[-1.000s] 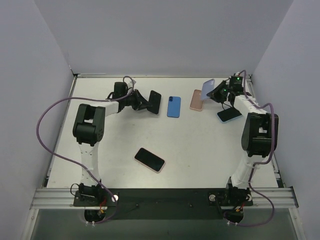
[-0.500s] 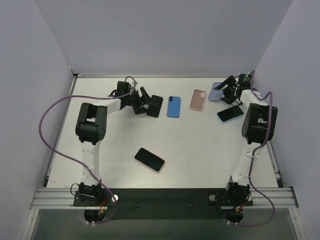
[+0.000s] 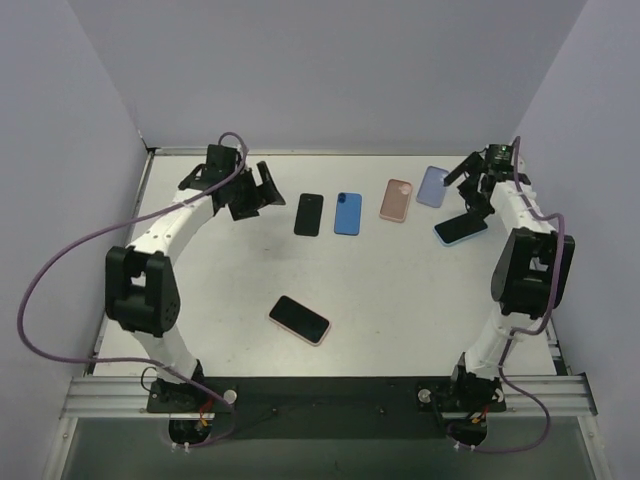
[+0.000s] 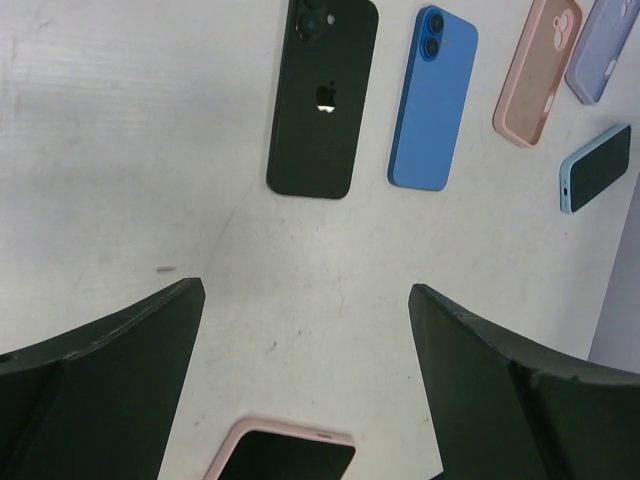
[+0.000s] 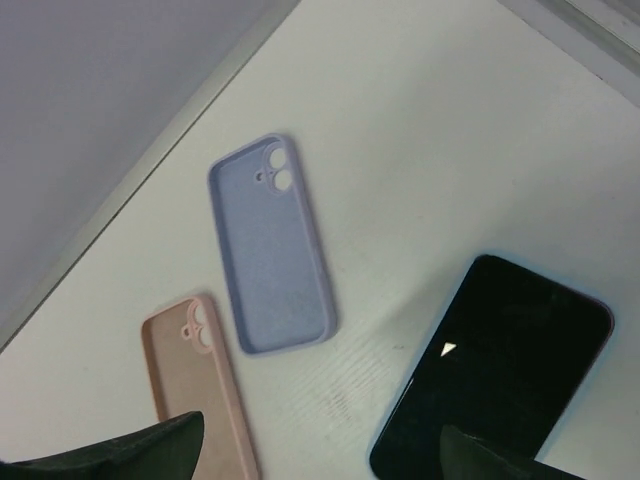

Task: Take the phone out of the phone case
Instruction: Place the phone case at the center of the board, then pick up the phone at the center of the board.

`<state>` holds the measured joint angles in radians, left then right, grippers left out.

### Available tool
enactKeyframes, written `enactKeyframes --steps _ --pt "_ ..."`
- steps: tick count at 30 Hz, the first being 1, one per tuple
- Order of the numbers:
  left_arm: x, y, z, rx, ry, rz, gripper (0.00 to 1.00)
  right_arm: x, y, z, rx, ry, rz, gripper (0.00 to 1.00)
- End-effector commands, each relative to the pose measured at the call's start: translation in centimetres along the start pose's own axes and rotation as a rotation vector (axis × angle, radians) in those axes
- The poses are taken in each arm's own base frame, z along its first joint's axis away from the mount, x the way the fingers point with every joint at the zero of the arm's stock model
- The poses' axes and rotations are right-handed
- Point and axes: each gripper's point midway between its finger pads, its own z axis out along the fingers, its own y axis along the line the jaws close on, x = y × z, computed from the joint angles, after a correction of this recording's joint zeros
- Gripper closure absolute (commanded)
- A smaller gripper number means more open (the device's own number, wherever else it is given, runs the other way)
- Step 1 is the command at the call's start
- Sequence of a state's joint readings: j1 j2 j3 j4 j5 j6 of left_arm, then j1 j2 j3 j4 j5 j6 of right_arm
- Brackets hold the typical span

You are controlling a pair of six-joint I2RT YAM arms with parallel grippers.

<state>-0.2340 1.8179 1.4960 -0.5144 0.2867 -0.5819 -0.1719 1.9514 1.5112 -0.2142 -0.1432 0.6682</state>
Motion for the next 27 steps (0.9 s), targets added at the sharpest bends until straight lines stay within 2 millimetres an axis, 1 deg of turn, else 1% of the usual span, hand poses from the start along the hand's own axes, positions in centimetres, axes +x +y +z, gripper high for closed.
enactKeyframes --steps 1,2,3,4,5,6,7,8,9,10,11,12,13,16,17,19,20,22,23,24,26,27 --pt "2.1 0.9 -4.3 -0.041 -0.035 0.021 0.05 3.1 3.6 -6.0 -0.081 -0.046 -0.203 0.07" --pt "3.3 1.2 -5.4 -0.036 -0.034 0.015 0.05 7.7 4.5 -6.2 -0.135 0.041 -0.274 0.07" --pt "3.9 1.4 -6.0 -0.034 -0.033 0.013 0.05 9.6 5.1 -6.8 -0.174 0.065 -0.332 0.07" --pt "4.5 1.6 -6.6 -0.032 -0.039 0.011 0.05 11.5 6.0 -7.9 -0.237 0.083 -0.378 0.07" --pt "4.8 1.7 -8.0 -0.03 -0.06 0.011 0.05 13.9 6.6 -8.6 -0.274 0.123 -0.43 0.08" --pt "5.8 3.0 -8.4 -0.058 -0.05 -0.007 0.05 18.8 6.5 -9.2 -0.309 0.21 -0.513 0.08" --pt "6.1 3.5 -9.1 -0.071 -0.056 -0.01 0.05 21.1 7.0 -10.3 -0.355 0.239 -0.585 0.08" --pt "6.5 3.7 -10.5 -0.074 -0.068 -0.009 0.05 23.5 7.1 -10.9 -0.392 0.288 -0.652 0.08" --pt "6.6 5.0 -11.1 -0.097 -0.08 -0.03 0.05 28.3 7.3 -12.6 -0.465 0.394 -0.753 0.1" --pt "6.8 5.5 -11.6 -0.106 -0.085 -0.033 0.05 30.5 7.0 -13.3 -0.496 0.444 -0.827 0.11" --pt "6.5 5.7 -12.6 -0.1 -0.12 -0.031 0.04 32.5 6.8 -14.1 -0.527 0.487 -0.872 0.11" --pt "6.2 6.9 -12.9 -0.119 -0.138 -0.053 0.04 34.5 6.7 -15.0 -0.554 0.525 -0.92 0.11" --pt "6.5 7.8 -12.9 -0.13 -0.137 -0.073 0.04 37.4 6.3 -16.2 -0.591 0.579 -0.986 0.11" --pt "6.4 9.0 -13.2 -0.132 -0.125 -0.115 0.04 41.0 5.7 -17.2 -0.62 0.65 -1.049 0.07" --pt "6.5 9.1 -13.3 -0.134 -0.118 -0.116 0.04 41.7 5.9 -17.5 -0.628 0.674 -1.025 0.07" --pt "6.5 8.8 -13.5 -0.121 -0.119 -0.117 0.04 43.1 5.9 -17.7 -0.649 0.697 -1.037 0.05" --pt "6.3 8.5 -13.8 -0.111 -0.132 -0.117 0.04 43.9 6.1 -18.0 -0.652 0.69 -1.067 0.05" --pt "6.2 8.4 -14.0 -0.108 -0.142 -0.116 0.04 45.0 5.7 -17.7 -0.629 0.707 -1.105 0.05" --pt "6.0 8.2 -14.2 -0.105 -0.149 -0.114 0.04 45.7 6.3 -18.0 -0.641 0.708 -1.13 0.05" --pt "6.0 8.2 -14.3 -0.106 -0.149 -0.109 0.04 46.4 5.8 -17.7 -0.624 0.728 -1.145 0.05" --pt "6.0 8.2 -14.3 -0.107 -0.147 -0.105 0.04 47.7 5.6 -18.2 -0.621 0.759 -1.183 0.05" --pt "6.0 8.3 -14.2 -0.11 -0.144 -0.104 0.04 48.3 5.0 -17.9 -0.603 0.775 -1.205 0.05"
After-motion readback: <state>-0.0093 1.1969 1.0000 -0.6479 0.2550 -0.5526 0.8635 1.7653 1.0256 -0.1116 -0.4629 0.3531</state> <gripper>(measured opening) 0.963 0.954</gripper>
